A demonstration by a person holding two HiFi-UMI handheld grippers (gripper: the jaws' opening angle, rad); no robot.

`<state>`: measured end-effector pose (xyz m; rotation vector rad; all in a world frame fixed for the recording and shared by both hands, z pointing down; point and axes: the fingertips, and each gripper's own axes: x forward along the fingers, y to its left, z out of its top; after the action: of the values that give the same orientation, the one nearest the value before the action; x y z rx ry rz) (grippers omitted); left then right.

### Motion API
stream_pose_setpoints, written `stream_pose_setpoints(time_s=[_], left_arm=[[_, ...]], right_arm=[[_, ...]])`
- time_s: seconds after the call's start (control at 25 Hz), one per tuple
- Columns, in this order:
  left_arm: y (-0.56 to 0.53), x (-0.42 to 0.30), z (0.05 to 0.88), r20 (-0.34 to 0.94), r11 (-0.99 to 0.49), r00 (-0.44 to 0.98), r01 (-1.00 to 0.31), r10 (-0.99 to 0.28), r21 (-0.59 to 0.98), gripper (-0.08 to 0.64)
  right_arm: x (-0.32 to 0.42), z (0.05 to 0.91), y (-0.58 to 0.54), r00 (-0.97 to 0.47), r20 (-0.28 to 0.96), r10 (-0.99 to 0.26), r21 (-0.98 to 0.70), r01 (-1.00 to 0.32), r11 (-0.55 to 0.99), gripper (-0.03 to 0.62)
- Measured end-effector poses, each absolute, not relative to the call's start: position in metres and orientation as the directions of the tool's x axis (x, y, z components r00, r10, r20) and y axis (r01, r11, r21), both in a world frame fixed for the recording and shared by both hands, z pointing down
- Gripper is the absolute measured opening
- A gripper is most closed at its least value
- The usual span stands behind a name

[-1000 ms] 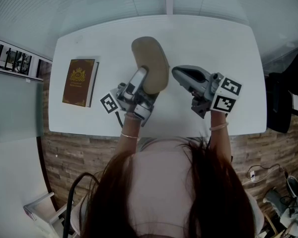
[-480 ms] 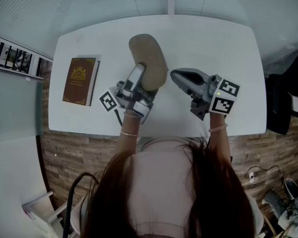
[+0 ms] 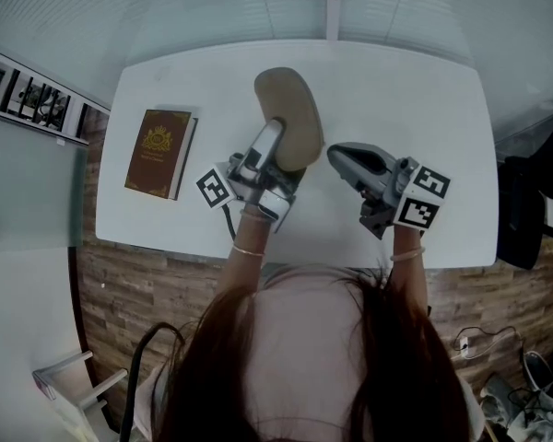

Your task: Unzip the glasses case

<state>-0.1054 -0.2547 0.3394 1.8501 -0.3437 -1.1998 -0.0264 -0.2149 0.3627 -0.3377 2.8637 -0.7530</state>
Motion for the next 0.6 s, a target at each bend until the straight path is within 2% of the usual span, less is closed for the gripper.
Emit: stream_pose_setpoints(time_s=[0.6], left_arm=[[-0.2655, -0.1085, 0.3412, -0.584, -0.560, 0.469, 0.208, -0.662, 0.802, 0.275]], right_arm=[[-0.0322, 0.3704, -0.2073, -0.967, -0.078, -0.241, -0.515, -0.168, 0.841, 0.003]])
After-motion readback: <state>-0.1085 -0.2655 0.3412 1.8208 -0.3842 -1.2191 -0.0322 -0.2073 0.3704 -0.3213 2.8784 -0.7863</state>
